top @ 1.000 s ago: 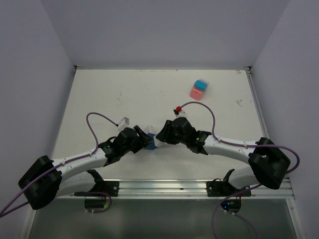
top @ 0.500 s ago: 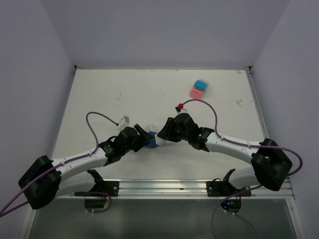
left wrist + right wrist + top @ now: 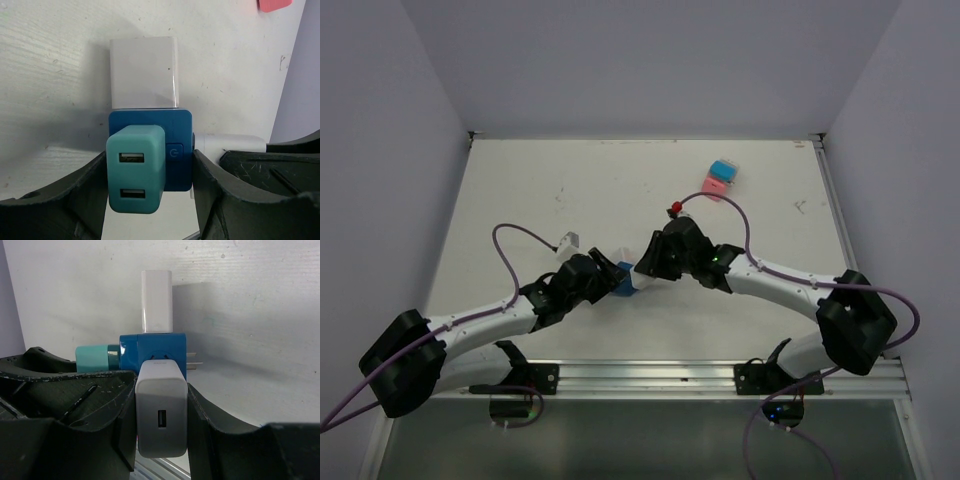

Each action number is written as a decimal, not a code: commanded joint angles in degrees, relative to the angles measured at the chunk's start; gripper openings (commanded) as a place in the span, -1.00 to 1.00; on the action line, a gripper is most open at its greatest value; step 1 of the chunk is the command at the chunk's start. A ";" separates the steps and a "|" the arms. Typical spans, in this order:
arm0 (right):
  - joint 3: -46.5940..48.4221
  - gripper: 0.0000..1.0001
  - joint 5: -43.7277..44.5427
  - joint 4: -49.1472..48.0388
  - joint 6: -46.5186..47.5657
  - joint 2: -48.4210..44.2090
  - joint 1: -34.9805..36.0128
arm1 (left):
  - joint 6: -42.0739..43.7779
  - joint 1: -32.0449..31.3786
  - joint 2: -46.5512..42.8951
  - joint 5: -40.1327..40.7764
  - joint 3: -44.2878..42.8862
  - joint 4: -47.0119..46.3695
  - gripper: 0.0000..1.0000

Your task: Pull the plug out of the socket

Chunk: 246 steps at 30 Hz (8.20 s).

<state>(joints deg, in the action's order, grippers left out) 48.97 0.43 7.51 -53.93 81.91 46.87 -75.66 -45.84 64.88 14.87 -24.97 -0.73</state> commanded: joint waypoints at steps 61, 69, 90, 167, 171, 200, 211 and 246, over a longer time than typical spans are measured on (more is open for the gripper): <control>-18.65 -0.97 -2.69 -28.93 2.08 -0.45 -26.92 | 22.30 0.67 -13.73 -0.97 9.94 -11.02 -1.00; -18.47 -0.16 -5.00 -30.19 1.99 4.14 -29.64 | 30.56 0.67 -11.71 -7.92 9.24 -15.79 -1.00; -13.56 0.98 0.57 -6.13 15.52 -9.47 -32.46 | 36.45 0.58 -11.09 -14.52 7.83 -17.02 -1.00; -11.09 -1.00 -1.48 -27.72 -26.13 -3.77 -3.28 | 32.24 0.49 -16.81 -11.53 16.80 -30.29 0.99; -11.62 -1.00 -0.78 -27.99 -27.28 -4.91 -3.37 | 31.71 0.49 -14.79 -12.32 17.23 -33.36 0.99; -11.62 -1.00 -4.56 -30.98 -35.54 -4.65 -3.01 | 38.30 -0.39 -9.16 -9.42 15.92 -42.60 0.59; -12.67 -1.00 -5.79 -30.10 -35.63 -3.95 -2.66 | 40.32 -0.56 -13.99 -9.42 16.88 -40.31 -0.49; -13.55 -1.00 10.99 -21.84 -33.78 -8.60 -8.20 | 38.13 -0.65 -23.58 -6.35 24.97 -34.07 -1.00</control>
<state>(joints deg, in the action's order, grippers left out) 35.33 -4.21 -15.92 -87.68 76.29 44.29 -36.45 -46.68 42.24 4.05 -3.70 -33.63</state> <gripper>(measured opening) 0.355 0.670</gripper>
